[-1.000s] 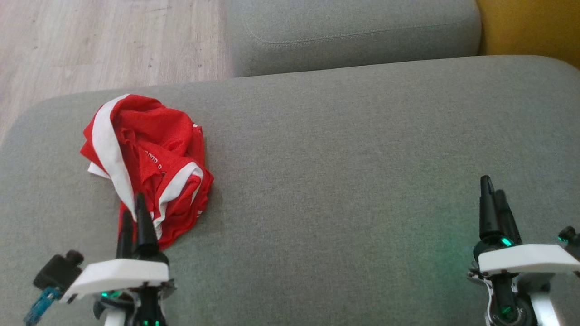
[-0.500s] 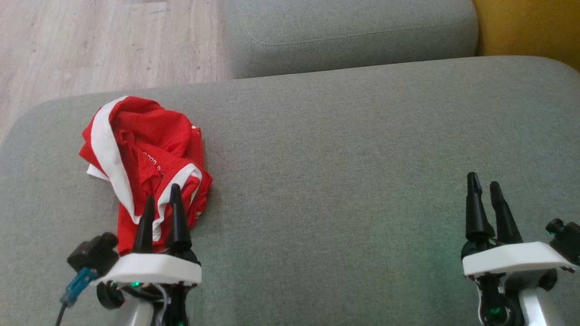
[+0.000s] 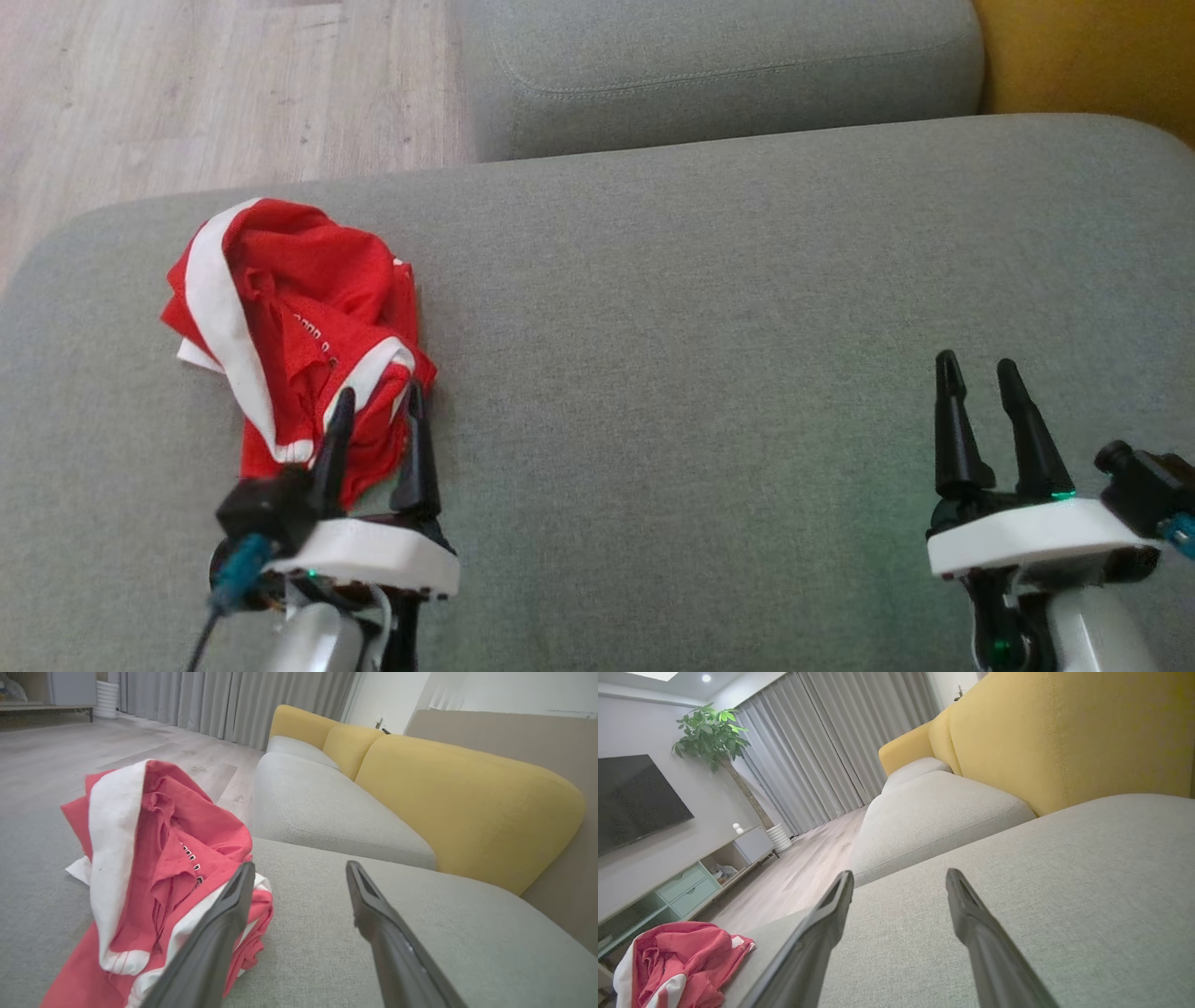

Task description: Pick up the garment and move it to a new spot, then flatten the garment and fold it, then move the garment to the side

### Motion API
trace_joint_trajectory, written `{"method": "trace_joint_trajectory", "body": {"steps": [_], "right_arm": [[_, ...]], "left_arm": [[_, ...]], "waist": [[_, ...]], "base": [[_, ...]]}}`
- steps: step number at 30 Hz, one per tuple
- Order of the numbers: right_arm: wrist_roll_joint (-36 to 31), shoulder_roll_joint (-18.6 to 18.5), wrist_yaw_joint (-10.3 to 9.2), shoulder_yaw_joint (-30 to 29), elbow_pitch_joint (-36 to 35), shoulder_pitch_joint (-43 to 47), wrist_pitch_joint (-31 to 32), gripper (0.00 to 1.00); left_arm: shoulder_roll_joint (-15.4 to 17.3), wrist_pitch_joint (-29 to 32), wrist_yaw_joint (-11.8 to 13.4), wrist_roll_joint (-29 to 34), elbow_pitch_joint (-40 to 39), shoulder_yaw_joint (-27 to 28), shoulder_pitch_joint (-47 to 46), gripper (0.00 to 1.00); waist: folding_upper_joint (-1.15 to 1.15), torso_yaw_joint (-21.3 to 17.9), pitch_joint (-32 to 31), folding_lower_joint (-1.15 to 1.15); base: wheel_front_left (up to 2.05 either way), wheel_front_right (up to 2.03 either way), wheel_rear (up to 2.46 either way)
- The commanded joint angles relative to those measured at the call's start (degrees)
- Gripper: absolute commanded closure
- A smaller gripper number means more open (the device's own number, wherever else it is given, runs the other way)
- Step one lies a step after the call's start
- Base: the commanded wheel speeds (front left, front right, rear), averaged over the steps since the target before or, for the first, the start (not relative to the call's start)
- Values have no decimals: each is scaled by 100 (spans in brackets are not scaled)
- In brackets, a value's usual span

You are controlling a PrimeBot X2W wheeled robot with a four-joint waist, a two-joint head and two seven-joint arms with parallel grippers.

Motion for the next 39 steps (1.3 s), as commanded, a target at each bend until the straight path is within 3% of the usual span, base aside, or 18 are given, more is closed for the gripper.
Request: {"method": "trace_joint_trajectory", "body": {"steps": [1,21,27,39], "right_arm": [[-187,-40,-3,116,-256,-206,-86,0],[-1902,-47,-3,420,-345,-224,-423,0],[-2387,-49,-4,507,-436,-228,-524,0],[-1610,-52,-4,254,-258,-79,-727,0]], "left_arm": [[122,-92,54,180,-160,38,-347,0],[437,-428,662,1555,263,-1035,-825,0],[379,-529,776,1492,171,-954,-764,0],[17,-731,470,1497,99,-290,-361,0]], "waist": [[0,3,1,0],[0,21,17,0],[0,17,26,0],[0,40,69,0]], "base": [[0,0,0],[0,0,0],[0,0,0],[0,0,0]]}}
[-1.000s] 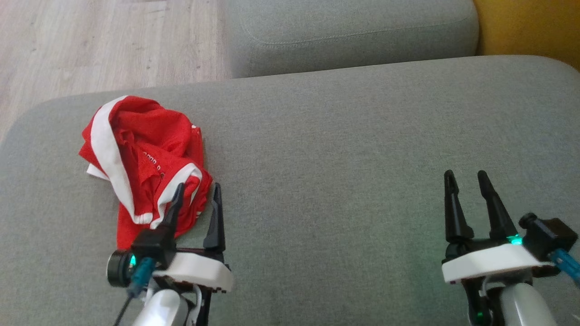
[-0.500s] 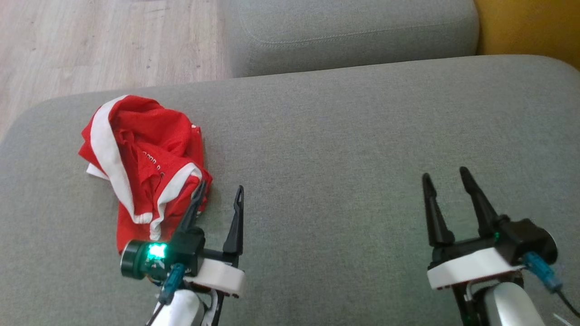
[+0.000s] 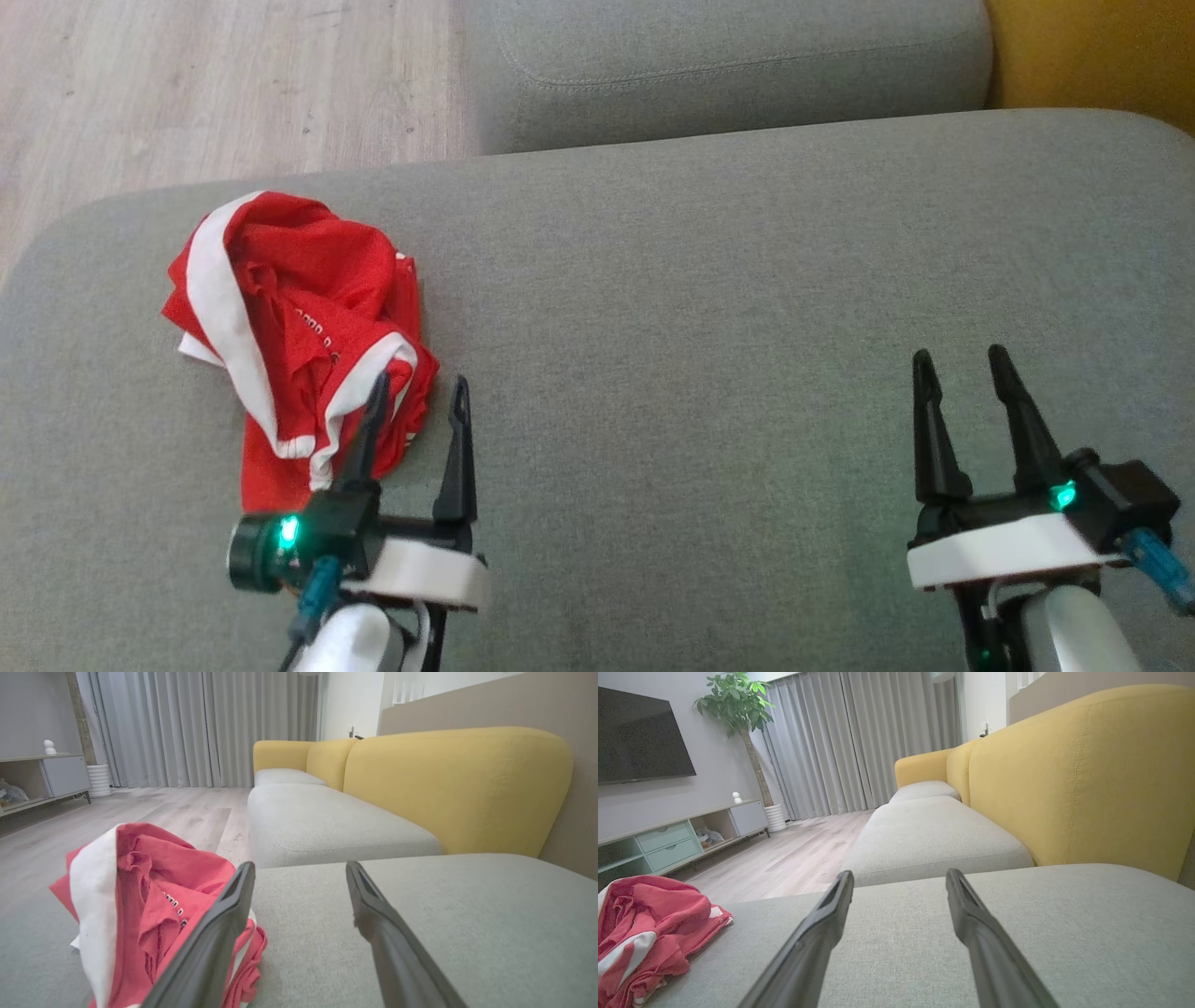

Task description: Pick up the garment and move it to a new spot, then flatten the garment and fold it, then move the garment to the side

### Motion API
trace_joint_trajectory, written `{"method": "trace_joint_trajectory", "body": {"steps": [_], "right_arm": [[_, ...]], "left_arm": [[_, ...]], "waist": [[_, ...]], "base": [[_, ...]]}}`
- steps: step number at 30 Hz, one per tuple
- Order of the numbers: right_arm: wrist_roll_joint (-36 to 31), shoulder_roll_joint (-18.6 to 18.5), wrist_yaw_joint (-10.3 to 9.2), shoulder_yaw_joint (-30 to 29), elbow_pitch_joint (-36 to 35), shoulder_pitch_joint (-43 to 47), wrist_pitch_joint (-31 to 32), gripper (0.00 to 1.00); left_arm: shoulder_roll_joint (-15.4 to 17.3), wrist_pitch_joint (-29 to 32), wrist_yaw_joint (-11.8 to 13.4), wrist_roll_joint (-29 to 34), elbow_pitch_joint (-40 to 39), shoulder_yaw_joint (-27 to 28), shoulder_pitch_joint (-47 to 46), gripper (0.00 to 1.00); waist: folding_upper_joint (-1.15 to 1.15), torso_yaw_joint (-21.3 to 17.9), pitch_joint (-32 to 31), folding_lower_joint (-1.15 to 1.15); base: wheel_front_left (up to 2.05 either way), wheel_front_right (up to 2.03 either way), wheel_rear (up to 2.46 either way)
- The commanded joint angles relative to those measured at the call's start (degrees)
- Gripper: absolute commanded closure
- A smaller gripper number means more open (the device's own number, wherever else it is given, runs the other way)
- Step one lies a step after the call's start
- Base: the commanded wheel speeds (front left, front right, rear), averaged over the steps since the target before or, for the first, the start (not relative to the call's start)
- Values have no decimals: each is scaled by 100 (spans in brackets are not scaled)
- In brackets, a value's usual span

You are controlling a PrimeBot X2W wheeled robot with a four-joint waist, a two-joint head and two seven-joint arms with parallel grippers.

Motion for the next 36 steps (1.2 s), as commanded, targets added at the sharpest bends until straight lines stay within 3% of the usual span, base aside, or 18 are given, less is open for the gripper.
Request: {"method": "trace_joint_trajectory", "body": {"steps": [1,18,36], "right_arm": [[-92,-45,-4,152,-91,-77,-106,0],[-123,-46,-4,233,134,-100,-184,0],[-28,-46,-4,812,108,67,-184,0]], "left_arm": [[-22,-98,-82,200,-53,209,-105,0],[-350,-175,-460,709,81,826,-19,0],[-436,-175,-531,916,245,1251,222,0]], "waist": [[0,6,-3,0],[0,151,-7,0],[0,1417,-220,0]], "base": [[0,0,0],[0,0,0],[0,0,0]]}}
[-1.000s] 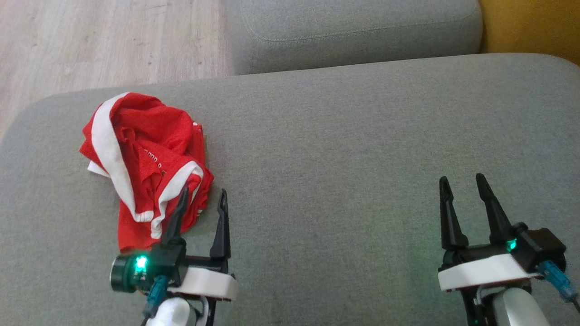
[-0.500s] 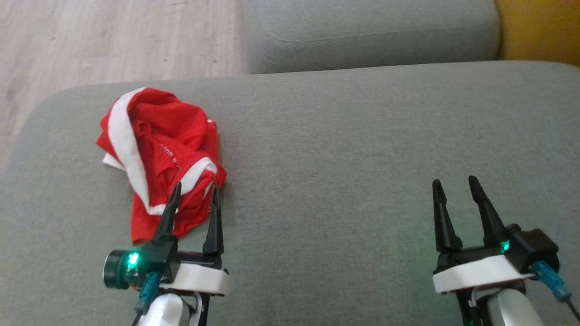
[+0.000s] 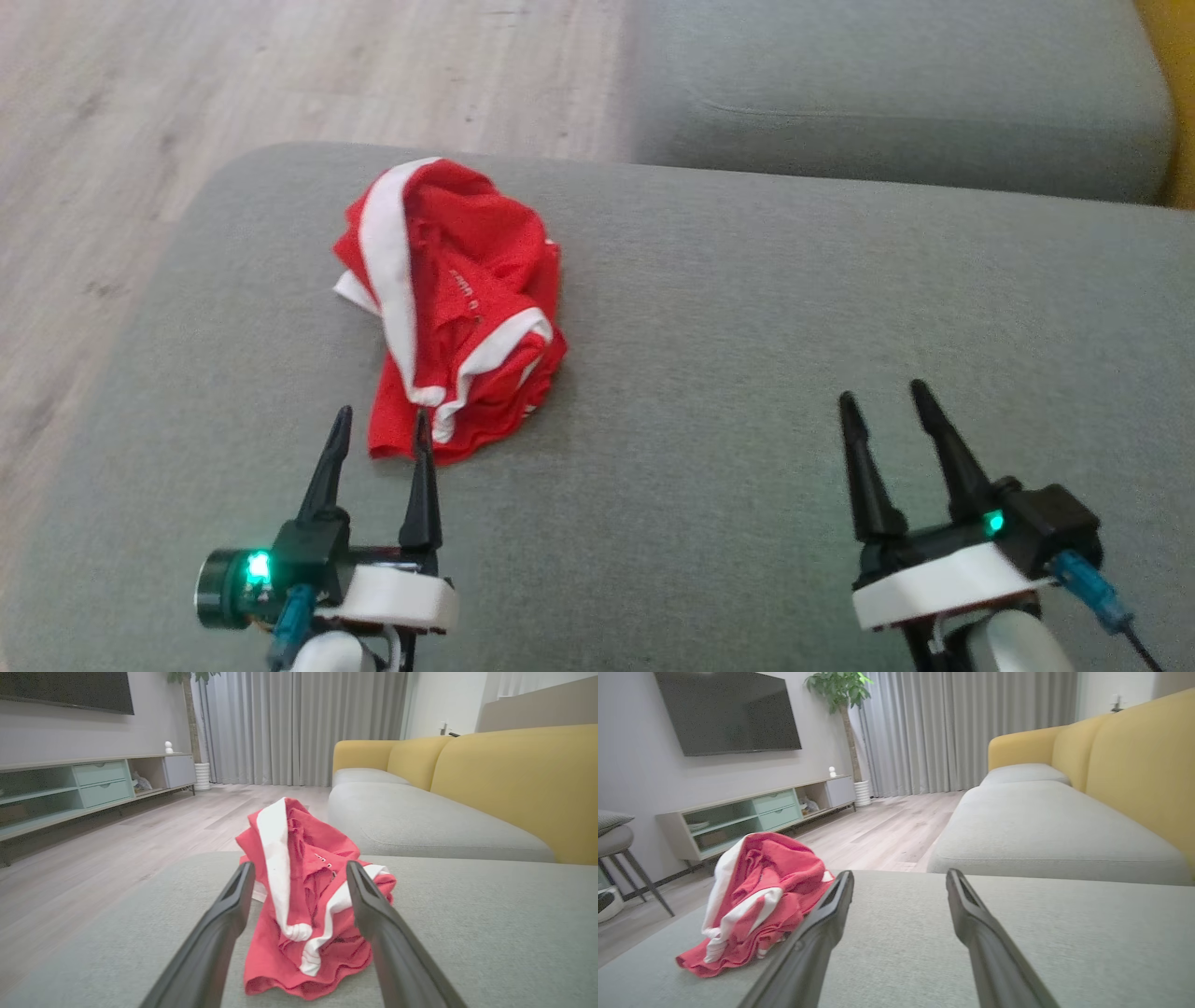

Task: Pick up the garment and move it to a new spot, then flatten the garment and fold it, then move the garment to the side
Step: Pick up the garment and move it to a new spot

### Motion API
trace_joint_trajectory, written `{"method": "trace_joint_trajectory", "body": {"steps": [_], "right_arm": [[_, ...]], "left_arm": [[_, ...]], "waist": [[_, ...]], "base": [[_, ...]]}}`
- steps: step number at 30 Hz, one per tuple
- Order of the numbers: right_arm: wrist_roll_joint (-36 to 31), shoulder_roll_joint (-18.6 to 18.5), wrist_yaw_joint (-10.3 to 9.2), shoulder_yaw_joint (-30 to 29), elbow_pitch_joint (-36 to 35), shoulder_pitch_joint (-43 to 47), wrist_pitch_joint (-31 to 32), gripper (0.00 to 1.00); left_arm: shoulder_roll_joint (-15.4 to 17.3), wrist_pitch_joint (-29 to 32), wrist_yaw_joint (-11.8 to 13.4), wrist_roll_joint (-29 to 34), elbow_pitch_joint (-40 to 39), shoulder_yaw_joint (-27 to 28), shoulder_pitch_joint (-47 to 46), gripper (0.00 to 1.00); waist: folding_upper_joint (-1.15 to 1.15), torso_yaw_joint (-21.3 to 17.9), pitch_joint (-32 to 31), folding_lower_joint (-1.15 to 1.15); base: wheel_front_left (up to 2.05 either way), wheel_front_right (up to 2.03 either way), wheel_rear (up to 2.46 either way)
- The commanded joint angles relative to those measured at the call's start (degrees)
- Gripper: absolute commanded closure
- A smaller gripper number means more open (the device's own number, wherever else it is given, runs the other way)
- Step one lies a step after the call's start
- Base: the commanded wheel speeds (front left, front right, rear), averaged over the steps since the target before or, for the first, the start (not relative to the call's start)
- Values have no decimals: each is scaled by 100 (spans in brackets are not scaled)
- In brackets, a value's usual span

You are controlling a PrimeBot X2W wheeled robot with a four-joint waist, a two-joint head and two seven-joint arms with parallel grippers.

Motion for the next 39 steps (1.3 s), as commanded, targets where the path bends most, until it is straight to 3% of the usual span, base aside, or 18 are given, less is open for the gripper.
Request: {"method": "trace_joint_trajectory", "body": {"steps": [1,14,19,24,32,39], "right_arm": [[39,-42,-4,198,-191,-61,-62,0],[195,-42,-4,417,-123,-14,-62,0],[132,-42,-4,462,-105,-76,-62,0],[106,-42,-4,428,-180,-211,-62,0],[-17,-42,-4,330,-258,-531,-62,0],[59,-42,-4,334,-255,-683,-62,0]], "left_arm": [[-7,-55,-3,57,-155,231,-169,0],[-20,-55,23,102,-221,339,-70,0],[-21,-55,8,124,-277,412,-138,0],[50,-55,-184,215,-125,431,-542,0],[440,195,-596,326,1140,378,-1938,0],[748,496,-386,310,2248,618,-2847,0]], "waist": [[0,175,-31,0],[0,482,-76,0],[0,349,45,0],[0,98,357,0],[0,-344,1075,0],[0,-678,1341,0]], "base": [[0,0,0],[0,0,0],[0,0,0],[0,0,0],[0,0,0],[0,0,0]]}}
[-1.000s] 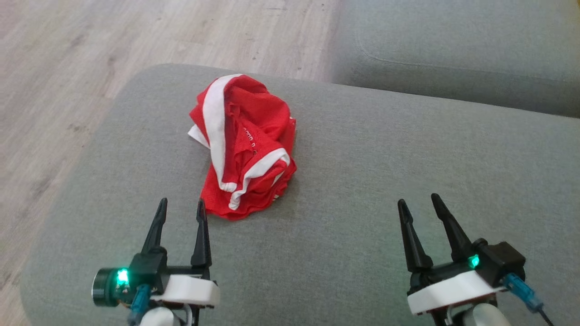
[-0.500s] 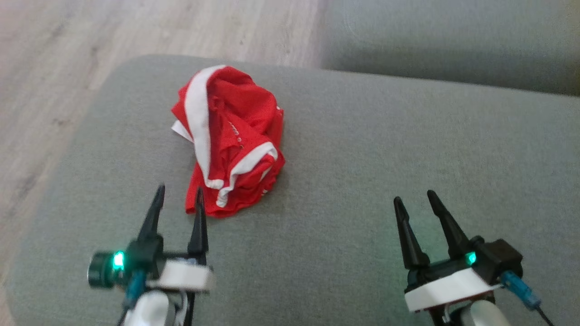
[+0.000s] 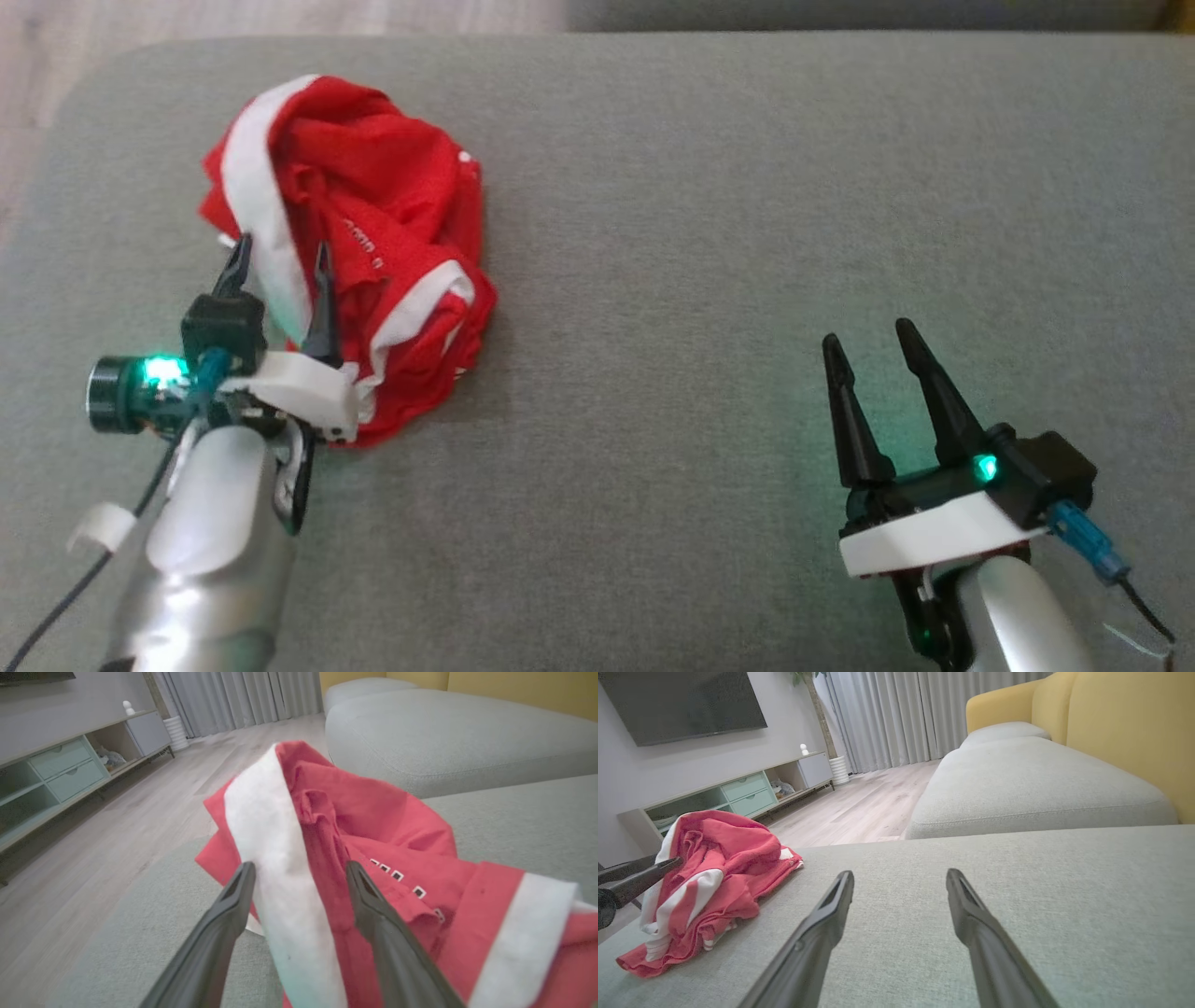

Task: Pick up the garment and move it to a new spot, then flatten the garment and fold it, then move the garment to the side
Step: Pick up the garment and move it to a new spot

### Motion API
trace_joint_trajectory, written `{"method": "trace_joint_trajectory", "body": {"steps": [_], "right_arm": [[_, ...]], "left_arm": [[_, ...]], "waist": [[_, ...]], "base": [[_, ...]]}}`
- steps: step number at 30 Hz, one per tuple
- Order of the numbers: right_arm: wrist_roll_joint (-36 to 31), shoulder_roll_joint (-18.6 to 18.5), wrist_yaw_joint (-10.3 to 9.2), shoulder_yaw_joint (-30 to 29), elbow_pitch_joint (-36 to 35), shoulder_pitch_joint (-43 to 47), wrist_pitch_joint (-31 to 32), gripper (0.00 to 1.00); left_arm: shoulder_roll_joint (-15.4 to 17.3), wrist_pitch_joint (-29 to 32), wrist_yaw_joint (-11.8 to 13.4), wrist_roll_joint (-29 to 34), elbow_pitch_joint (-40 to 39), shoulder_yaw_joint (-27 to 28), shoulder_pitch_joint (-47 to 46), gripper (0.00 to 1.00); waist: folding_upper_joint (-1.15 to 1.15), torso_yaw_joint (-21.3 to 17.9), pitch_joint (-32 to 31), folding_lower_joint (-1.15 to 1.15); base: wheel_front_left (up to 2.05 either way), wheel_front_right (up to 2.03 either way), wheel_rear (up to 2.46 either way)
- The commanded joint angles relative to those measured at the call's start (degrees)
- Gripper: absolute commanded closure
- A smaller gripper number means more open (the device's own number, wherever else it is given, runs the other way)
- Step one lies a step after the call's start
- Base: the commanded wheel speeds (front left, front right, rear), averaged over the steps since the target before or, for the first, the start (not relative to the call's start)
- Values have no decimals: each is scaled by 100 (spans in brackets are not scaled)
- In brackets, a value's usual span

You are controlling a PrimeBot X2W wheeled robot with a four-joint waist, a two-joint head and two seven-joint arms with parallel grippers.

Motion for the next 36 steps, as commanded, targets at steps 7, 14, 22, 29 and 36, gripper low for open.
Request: {"method": "trace_joint_trajectory", "body": {"steps": [7,14,22,29,36], "right_arm": [[68,-30,-4,98,-171,-225,-62,0],[110,-30,-4,34,-86,-178,-62,0],[292,-30,-4,29,-51,-110,-62,0],[530,-30,-4,87,-39,-122,-62,0],[802,-30,-4,365,-174,-273,-62,0]], "left_arm": [[281,-13,-25,-174,674,311,-553,60],[249,-448,-342,-278,486,239,-777,100],[269,-540,-714,-208,-1187,-153,-781,100],[250,170,-849,-632,-2845,-729,-1027,100],[360,1038,-863,-833,-3494,-1196,-1450,100]], "waist": [[0,-273,148,-1],[0,-337,-83,-1],[0,-593,-494,-1],[0,-1066,-679,-1],[0,-1723,-644,-1]], "base": [[0,0,0],[0,0,0],[0,0,0],[0,0,0],[0,0,0]]}}
